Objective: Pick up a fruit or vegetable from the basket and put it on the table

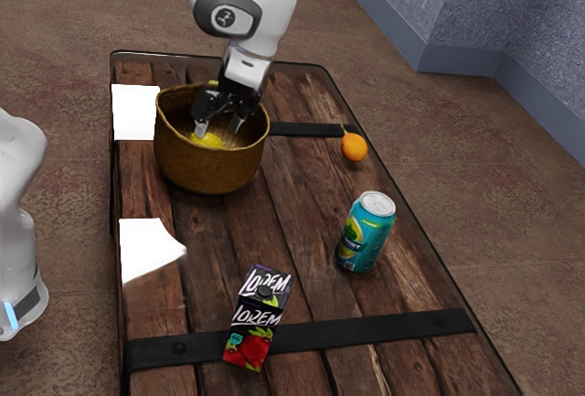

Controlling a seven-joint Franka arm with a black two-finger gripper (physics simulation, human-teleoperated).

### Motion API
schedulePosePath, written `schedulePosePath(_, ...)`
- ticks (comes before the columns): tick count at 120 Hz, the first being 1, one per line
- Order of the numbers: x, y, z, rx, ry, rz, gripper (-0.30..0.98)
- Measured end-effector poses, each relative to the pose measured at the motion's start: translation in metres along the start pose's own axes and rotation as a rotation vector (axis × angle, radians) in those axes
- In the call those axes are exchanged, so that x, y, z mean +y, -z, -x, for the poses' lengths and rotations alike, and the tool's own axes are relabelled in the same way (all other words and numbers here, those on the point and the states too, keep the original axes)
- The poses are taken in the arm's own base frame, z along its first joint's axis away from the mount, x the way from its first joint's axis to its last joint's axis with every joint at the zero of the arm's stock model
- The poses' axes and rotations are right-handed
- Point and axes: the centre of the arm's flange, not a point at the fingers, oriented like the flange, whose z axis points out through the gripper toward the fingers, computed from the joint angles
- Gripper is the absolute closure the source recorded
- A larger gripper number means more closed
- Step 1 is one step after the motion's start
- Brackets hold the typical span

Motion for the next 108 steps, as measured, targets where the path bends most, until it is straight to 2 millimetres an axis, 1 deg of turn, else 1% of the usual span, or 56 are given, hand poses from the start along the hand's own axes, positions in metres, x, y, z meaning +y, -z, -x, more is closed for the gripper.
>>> schedulePosePath(15, -0.005, -0.014, 0.007, 0.017, -0.013, 0.004, 0.00)
schedulePosePath(58, -0.017, -0.035, 0.021, 0.050, -0.039, 0.007, 0.00)
schedulePosePath(75, -0.019, -0.045, 0.022, 0.052, -0.049, 0.010, 0.00)
schedulePosePath(90, -0.023, -0.050, 0.021, 0.052, -0.056, 0.002, 0.00)
schedulePosePath(108, -0.027, -0.054, 0.025, 0.057, -0.053, -0.002, 0.00)
